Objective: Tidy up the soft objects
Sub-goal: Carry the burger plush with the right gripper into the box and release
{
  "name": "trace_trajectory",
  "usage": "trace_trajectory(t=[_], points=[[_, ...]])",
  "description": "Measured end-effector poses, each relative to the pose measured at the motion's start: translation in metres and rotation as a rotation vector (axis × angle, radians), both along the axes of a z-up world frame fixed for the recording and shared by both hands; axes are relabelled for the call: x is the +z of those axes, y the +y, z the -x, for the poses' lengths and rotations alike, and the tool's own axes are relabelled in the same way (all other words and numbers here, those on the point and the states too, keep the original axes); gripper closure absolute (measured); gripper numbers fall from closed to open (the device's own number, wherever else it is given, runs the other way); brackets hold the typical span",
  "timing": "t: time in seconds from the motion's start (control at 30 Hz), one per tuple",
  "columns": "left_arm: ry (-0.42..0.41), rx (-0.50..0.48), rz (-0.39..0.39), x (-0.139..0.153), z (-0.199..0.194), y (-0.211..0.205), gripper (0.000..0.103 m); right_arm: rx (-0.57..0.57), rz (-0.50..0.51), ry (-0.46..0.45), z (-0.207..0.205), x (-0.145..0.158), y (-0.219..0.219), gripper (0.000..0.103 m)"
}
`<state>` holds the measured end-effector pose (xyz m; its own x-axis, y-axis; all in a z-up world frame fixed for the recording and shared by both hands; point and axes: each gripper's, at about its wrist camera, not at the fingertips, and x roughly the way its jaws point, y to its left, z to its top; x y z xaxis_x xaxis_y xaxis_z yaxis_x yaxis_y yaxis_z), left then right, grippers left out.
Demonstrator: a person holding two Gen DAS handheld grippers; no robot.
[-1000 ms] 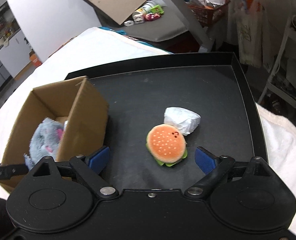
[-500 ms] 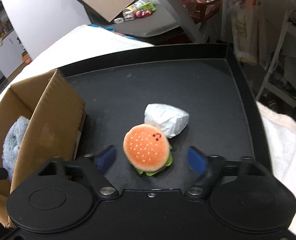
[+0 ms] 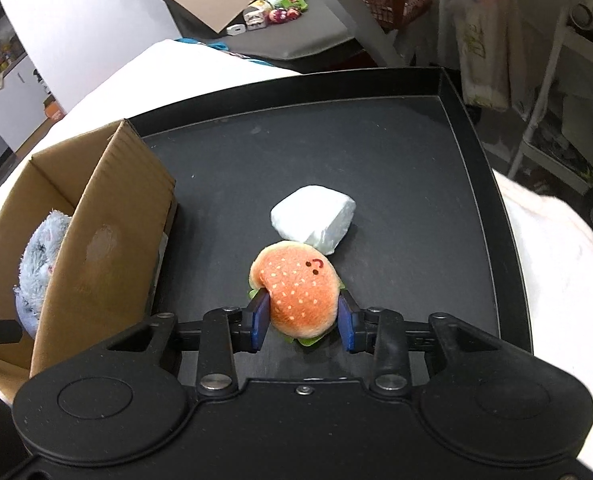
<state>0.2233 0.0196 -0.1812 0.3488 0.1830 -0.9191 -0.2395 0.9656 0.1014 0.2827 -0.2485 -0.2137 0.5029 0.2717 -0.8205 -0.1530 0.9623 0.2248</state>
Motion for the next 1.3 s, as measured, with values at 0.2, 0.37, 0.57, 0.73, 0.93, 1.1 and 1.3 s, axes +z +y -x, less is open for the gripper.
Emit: trace_trajectory(t=[0.2,0.37,0.57,0.73,0.93,1.1,1.3], points=[[-0.006,0.008,0.015,0.003,0.003,0.001,0.035,0.021,0.026,-0.024,0.009,0.014,0.005,0.069],[-0.016,0.012,0.033,0.007,0.007,0.003,0.035,0.033,0.022,-0.047,0.012,0.03,0.006,0.069],[-0.024,0.006,0.052,0.012,0.008,0.003,0.035,0.039,0.019,-0.06,0.017,0.043,0.008,0.069],[-0.034,-0.001,0.067,0.016,0.01,0.004,0.035,0.04,0.005,-0.056,0.021,0.052,0.013,0.069],[-0.038,0.007,0.087,0.016,0.013,0.009,0.035,0.06,-0.039,-0.064,0.028,0.074,0.022,0.069],[-0.046,0.012,0.105,0.017,0.015,0.013,0.035,0.088,-0.051,-0.085,0.032,0.091,0.033,0.069],[-0.05,0.02,0.12,0.017,0.017,0.02,0.035,0.122,-0.052,-0.097,0.037,0.102,0.052,0.069]])
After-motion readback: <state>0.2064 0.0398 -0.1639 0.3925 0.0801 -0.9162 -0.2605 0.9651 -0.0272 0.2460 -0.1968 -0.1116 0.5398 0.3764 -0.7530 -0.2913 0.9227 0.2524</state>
